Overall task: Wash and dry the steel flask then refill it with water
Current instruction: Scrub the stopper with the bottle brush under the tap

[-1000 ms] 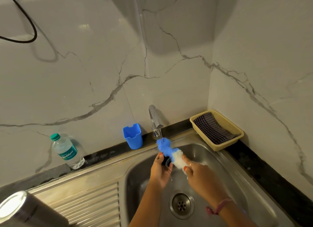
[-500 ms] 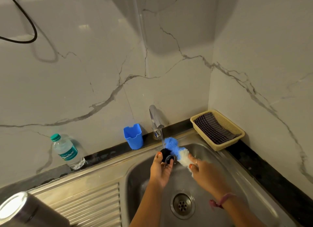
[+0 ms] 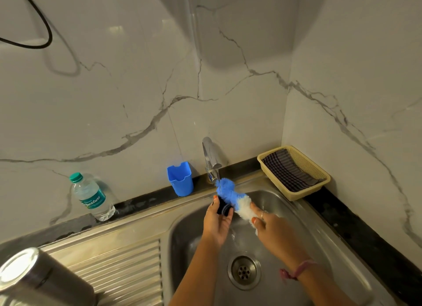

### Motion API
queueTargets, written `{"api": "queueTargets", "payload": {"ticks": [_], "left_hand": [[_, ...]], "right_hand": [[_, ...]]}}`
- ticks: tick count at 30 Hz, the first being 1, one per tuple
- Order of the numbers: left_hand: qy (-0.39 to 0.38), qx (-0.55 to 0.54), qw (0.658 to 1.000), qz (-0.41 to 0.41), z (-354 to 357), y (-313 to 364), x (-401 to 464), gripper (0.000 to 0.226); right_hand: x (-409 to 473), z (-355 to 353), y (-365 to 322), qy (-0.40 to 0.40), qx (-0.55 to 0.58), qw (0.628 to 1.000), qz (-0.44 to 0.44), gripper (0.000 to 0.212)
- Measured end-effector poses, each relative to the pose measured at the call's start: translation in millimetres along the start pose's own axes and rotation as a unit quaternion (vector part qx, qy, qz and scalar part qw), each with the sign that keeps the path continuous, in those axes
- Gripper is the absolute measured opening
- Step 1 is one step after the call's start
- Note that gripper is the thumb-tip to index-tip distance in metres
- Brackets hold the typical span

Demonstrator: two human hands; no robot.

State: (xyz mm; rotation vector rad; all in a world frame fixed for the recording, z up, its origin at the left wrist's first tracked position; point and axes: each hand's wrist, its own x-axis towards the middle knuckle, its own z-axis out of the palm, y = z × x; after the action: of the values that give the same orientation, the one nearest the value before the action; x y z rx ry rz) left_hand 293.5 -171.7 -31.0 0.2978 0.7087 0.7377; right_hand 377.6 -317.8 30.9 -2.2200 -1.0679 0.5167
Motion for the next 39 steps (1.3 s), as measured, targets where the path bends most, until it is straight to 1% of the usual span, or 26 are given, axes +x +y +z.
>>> {"api": "queueTargets", "payload": {"ticks": [3, 7, 11, 16, 20, 25, 28, 30, 35, 37, 39], "left_hand": [[0.011, 0.004, 1.000, -0.002, 1, 0, -2, 0.036], [0.019, -0.021, 0.999, -0.016, -2, 3, 2, 0.037], [0.002, -0.010, 1.000, -0.015, 2, 2, 0, 0.040], [0.006, -0.009, 1.000, -0.013, 3, 5, -3, 0.035], [0.011, 0.005, 1.000, -0.022, -1, 4, -6, 0.032], [0.018, -0.003, 1.000, -0.019, -2, 3, 0, 0.031], [0.021, -0.011, 0.999, -0.026, 1, 3, -3, 0.032], [0.031, -0.018, 0.999, -0.022, 3, 3, -5, 0.032], [0.038, -0.033, 0.999, -0.006, 1, 5, 1, 0.035], [0.030, -0.014, 0.999, -0.005, 0, 4, 0, 0.035], [0.029, 0.006, 1.000, -0.006, 1, 2, -3, 0.029]], "right_hand": [[3, -2, 1, -0.007, -0.014, 1.000, 0.008, 0.045], [-3, -1, 0, 0.003, -0.015, 0.999, -0.033, 0.044], [3, -3, 6, -0.004, -0.016, 1.000, 0.000, 0.044], [-3, 2, 2, 0.000, -0.003, 0.999, -0.037, 0.045], [4, -3, 9, -0.006, -0.008, 1.000, -0.007, 0.044], [-7, -1, 0, -0.011, 0.004, 0.999, -0.051, 0.044], [2, -1, 7, 0.010, -0.007, 1.000, -0.024, 0.044], [5, -2, 9, 0.009, -0.013, 1.000, -0.011, 0.045], [-8, 4, 5, -0.011, -0.002, 0.998, -0.058, 0.045], [-3, 2, 9, -0.007, -0.004, 0.999, -0.037, 0.044], [2, 0, 10, -0.008, 0.004, 1.000, -0.012, 0.044]]}}
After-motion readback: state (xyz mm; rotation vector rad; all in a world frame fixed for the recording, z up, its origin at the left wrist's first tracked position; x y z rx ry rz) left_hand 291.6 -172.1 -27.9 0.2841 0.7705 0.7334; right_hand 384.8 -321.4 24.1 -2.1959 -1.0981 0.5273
